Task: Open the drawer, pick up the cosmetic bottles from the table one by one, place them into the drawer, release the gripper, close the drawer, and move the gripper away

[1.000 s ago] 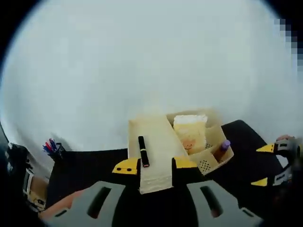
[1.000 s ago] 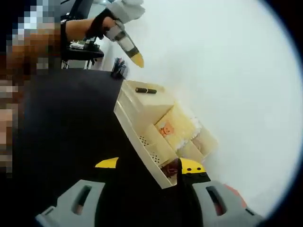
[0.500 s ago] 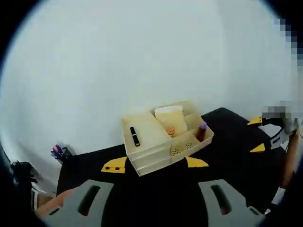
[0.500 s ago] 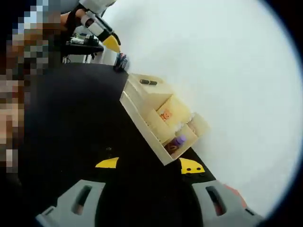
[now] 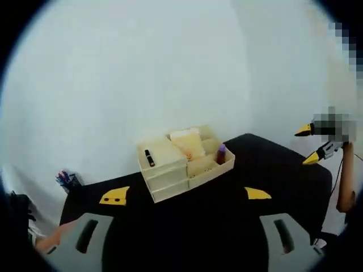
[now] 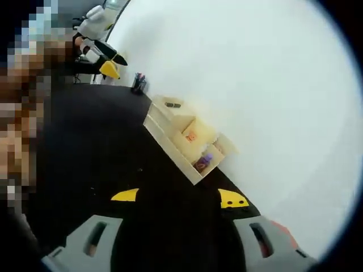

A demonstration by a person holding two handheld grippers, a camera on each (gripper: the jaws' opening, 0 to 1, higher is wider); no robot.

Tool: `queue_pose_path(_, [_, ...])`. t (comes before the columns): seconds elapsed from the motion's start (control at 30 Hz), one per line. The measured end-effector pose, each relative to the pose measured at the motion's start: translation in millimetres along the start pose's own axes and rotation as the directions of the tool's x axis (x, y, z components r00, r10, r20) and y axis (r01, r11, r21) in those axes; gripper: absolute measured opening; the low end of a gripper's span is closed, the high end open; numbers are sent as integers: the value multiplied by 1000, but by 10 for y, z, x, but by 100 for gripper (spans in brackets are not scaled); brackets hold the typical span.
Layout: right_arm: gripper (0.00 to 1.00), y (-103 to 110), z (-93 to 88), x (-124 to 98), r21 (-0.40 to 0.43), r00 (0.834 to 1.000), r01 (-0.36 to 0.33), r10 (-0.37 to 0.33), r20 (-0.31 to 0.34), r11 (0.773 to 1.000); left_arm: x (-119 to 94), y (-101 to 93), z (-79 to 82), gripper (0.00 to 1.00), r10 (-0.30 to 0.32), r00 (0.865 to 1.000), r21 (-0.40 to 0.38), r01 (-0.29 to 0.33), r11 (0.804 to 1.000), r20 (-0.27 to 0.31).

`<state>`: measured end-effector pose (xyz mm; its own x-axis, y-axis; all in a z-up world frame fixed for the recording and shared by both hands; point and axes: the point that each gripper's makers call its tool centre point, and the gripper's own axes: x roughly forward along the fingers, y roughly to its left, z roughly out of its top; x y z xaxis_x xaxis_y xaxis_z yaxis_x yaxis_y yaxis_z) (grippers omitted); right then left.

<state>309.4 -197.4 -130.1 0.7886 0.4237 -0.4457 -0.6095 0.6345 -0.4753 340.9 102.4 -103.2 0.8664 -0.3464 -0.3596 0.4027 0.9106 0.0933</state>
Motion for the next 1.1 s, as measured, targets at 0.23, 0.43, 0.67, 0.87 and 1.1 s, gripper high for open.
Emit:
queue_pose_path(0.23, [63, -132, -101, -278, 84, 995, 79, -83, 50, 993, -221, 60, -122, 83, -4, 999, -16, 5, 1000, 35])
queue_pose_path(0.43, [78, -157, -270, -462, 100, 992, 106, -112, 60, 989, -290, 32, -333, 92, -42, 997, -23, 43, 999, 60])
queue_pose_path(0.67, [93, -144, -488, -578, 216, 978, 96, -133, 163, 972, -382, 66, -413, 96, -63, 982, -58, 75, 996, 178])
queue_pose_path(0.87, [93, -246, -858, -629, 257, 978, 123, -161, 133, 959, -405, 136, -648, 96, -56, 981, -46, 65, 997, 184])
queue_pose_path(1.1, [93, -188, -1190, -725, 307, 963, 161, -217, 158, 938, -407, 107, -953, 96, -51, 982, -77, 66, 995, 181])
